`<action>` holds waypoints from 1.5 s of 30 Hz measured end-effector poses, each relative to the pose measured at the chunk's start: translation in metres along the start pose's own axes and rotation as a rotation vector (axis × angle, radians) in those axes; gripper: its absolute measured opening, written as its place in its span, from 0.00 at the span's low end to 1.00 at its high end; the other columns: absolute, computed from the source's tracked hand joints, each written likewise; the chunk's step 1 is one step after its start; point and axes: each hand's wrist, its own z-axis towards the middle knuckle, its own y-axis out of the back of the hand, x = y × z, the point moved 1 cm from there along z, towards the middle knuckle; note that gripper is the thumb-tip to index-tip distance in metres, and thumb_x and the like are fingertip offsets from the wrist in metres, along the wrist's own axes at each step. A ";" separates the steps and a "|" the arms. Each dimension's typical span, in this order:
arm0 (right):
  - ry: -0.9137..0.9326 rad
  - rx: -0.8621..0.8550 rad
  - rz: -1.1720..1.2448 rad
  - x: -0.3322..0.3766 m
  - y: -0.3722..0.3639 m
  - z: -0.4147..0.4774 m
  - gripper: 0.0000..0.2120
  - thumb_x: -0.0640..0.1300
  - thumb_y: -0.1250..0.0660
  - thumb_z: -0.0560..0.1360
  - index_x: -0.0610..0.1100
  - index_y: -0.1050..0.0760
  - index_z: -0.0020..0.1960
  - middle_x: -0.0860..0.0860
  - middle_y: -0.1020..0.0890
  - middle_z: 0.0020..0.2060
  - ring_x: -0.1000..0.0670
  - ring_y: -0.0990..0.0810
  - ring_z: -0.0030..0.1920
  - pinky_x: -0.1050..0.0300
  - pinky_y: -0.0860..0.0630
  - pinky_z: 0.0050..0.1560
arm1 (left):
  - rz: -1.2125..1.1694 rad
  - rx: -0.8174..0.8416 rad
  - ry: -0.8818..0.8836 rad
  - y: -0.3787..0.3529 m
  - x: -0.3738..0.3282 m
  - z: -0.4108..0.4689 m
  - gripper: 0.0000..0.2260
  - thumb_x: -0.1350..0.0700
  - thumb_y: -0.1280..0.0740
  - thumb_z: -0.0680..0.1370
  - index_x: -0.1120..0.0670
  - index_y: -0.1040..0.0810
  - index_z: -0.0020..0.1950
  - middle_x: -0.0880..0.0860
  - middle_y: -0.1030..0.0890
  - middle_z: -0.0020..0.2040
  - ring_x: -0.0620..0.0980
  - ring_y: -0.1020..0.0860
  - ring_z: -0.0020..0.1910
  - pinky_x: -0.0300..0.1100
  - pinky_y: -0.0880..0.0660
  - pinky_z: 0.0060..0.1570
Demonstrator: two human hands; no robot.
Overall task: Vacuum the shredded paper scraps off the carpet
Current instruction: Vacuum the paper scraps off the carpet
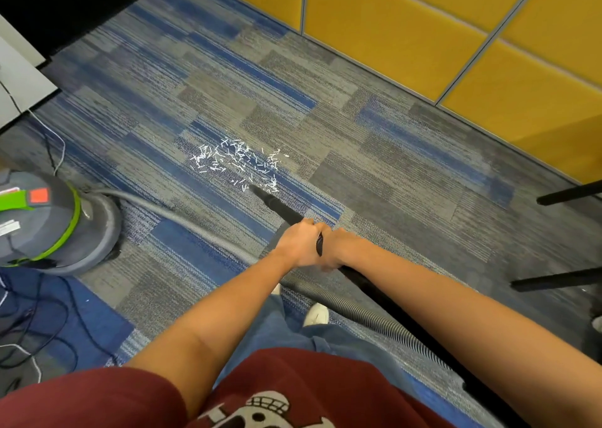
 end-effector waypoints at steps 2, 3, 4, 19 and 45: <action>-0.003 -0.001 0.003 0.003 0.003 0.002 0.35 0.43 0.29 0.74 0.40 0.44 0.74 0.46 0.25 0.49 0.48 0.25 0.51 0.58 0.30 0.49 | 0.011 -0.008 -0.009 0.006 0.002 0.003 0.22 0.48 0.30 0.67 0.55 0.26 0.58 0.56 0.23 0.53 0.56 0.24 0.55 0.50 0.24 0.53; 0.001 0.000 0.006 0.005 0.005 0.003 0.34 0.42 0.30 0.74 0.39 0.44 0.74 0.47 0.26 0.46 0.49 0.26 0.48 0.59 0.31 0.47 | 0.015 -0.015 -0.017 0.008 0.005 0.004 0.22 0.48 0.30 0.67 0.55 0.26 0.58 0.55 0.23 0.54 0.56 0.24 0.55 0.50 0.24 0.53; 0.002 0.002 0.004 0.007 0.007 0.004 0.34 0.41 0.30 0.74 0.39 0.44 0.74 0.47 0.28 0.46 0.50 0.28 0.47 0.60 0.32 0.46 | 0.019 -0.012 -0.012 0.012 0.007 0.004 0.23 0.48 0.30 0.67 0.55 0.26 0.59 0.55 0.23 0.54 0.55 0.24 0.55 0.50 0.24 0.54; 0.058 0.034 -0.007 0.020 0.008 0.013 0.31 0.43 0.32 0.75 0.40 0.41 0.73 0.46 0.27 0.51 0.48 0.26 0.49 0.60 0.30 0.49 | 0.050 -0.001 0.010 0.015 0.022 -0.005 0.23 0.44 0.33 0.66 0.54 0.26 0.57 0.54 0.22 0.49 0.55 0.21 0.50 0.50 0.22 0.50; -0.020 0.001 0.127 0.050 0.023 0.033 0.36 0.40 0.30 0.73 0.42 0.47 0.75 0.46 0.27 0.48 0.46 0.22 0.48 0.56 0.24 0.49 | -0.008 0.043 -0.004 0.039 0.051 0.005 0.21 0.54 0.29 0.70 0.57 0.29 0.61 0.59 0.27 0.58 0.57 0.26 0.57 0.49 0.26 0.53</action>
